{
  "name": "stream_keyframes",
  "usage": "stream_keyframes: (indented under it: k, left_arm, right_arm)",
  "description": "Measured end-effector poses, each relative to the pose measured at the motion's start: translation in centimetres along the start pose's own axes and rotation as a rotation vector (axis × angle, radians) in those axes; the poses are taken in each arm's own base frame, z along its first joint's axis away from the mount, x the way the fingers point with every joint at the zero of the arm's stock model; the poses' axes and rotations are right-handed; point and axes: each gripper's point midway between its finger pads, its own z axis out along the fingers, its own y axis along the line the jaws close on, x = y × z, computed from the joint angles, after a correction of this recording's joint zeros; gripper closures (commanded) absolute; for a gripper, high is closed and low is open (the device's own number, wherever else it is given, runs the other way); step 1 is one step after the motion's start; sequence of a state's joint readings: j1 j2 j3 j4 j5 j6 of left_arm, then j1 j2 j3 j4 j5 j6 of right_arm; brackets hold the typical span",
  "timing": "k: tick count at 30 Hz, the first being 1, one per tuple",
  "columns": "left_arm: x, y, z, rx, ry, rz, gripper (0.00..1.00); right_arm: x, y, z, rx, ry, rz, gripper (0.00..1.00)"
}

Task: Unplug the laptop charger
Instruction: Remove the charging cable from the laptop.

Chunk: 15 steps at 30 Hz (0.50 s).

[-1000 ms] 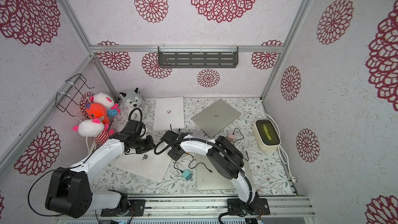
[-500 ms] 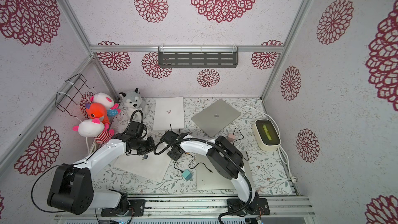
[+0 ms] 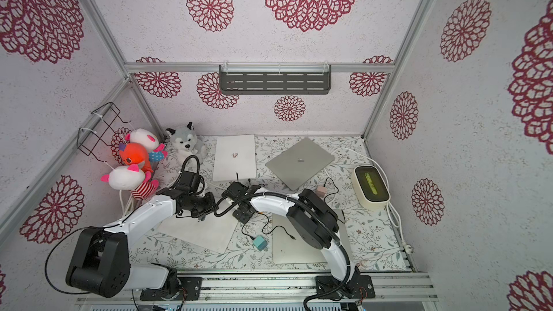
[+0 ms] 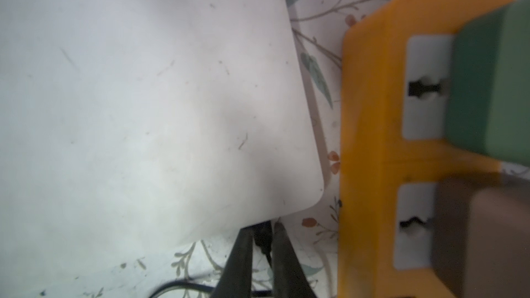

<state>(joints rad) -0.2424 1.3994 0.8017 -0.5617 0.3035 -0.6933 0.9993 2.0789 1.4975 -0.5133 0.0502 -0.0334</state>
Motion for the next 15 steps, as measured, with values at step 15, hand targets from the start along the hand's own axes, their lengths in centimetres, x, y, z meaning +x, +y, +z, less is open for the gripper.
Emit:
stream_keyframes:
  k: [15]
  left_arm:
    - [0.19,0.01,0.84,0.013,0.017,-0.012,0.88]
  right_arm:
    - [0.02,0.02,0.1,-0.003,-0.001,-0.005,0.86]
